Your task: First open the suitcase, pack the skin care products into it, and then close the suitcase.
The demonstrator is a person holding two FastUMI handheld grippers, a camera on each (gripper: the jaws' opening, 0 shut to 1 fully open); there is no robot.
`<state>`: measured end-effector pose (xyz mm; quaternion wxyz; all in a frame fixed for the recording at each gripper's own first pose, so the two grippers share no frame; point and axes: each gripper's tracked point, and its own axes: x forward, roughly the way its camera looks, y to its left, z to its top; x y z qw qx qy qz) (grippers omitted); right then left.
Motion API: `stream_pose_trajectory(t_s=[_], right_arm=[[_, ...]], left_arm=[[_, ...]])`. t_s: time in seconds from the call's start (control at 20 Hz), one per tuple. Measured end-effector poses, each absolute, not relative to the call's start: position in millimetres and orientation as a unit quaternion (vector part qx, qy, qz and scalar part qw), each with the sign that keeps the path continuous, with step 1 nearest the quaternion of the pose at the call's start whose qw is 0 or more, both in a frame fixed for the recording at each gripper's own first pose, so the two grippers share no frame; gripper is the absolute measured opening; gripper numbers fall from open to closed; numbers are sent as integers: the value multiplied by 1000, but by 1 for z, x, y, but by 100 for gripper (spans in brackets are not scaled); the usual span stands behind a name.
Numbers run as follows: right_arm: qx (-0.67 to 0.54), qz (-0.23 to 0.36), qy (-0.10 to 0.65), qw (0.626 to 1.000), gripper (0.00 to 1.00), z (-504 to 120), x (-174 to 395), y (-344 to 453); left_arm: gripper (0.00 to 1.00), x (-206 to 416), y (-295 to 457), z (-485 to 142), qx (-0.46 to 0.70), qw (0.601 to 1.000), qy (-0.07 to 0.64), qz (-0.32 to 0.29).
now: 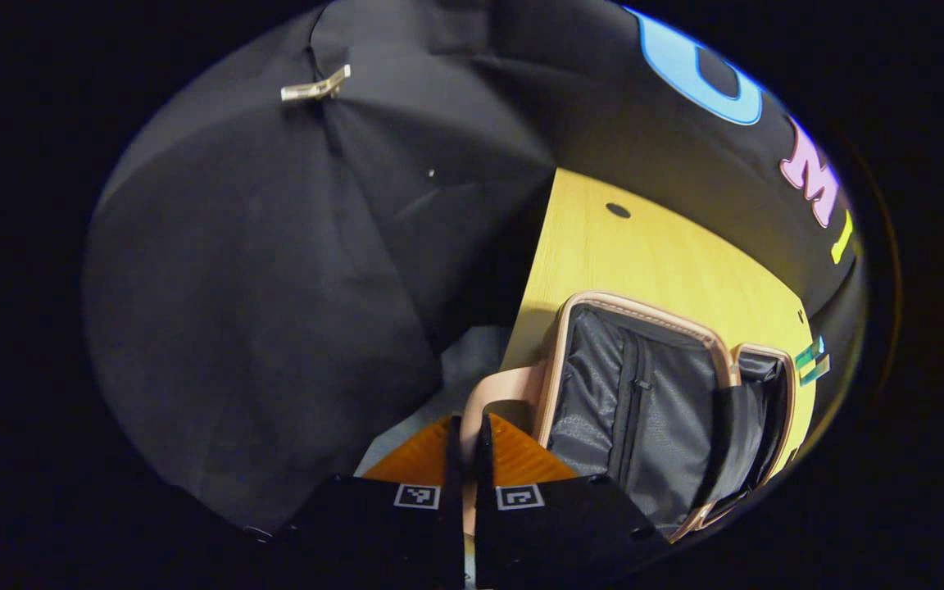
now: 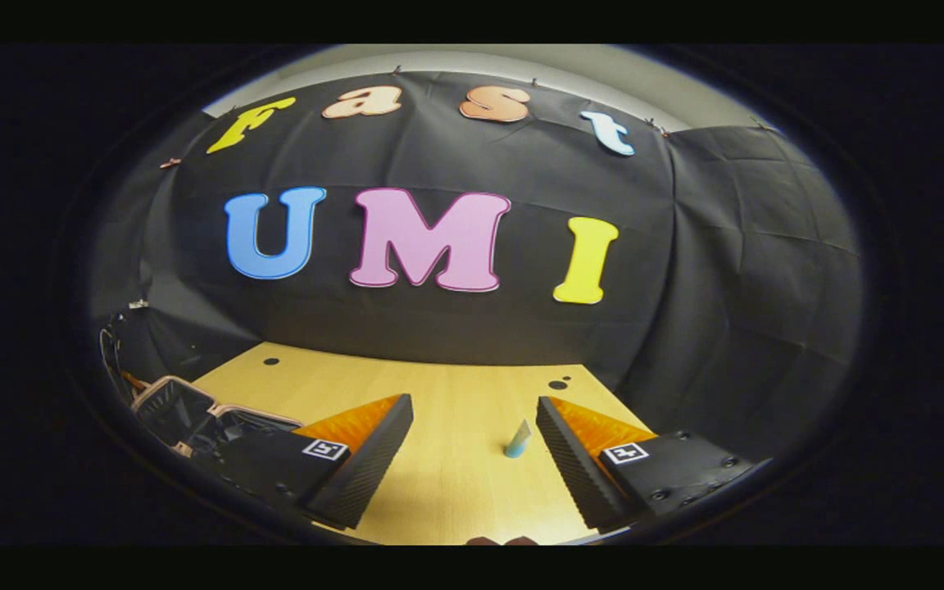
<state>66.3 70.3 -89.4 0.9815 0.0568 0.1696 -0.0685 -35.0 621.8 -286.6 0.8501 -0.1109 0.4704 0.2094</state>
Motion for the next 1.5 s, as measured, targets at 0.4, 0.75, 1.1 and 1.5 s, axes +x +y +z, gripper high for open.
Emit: stream_pose_trajectory(t_s=[0.4, 0.75, 1.1, 1.5], right_arm=[[49, -83, 182, 979, 96, -98, 56, 82], [25, -58, 175, 983, 96, -94, 66, 99], [35, -47, 149, 987, 96, -87, 76, 107], [38, -39, 127, 990, 96, -88, 81, 85]], left_arm=[[56, -37, 630, -287, -91, 867, 447, 199], [95, -22, 597, -171, -5, 939, 284, 193], [95, -18, 471, -78, 2, 975, 184, 125], [95, 10, 287, -65, 15, 988, 153, 17]])
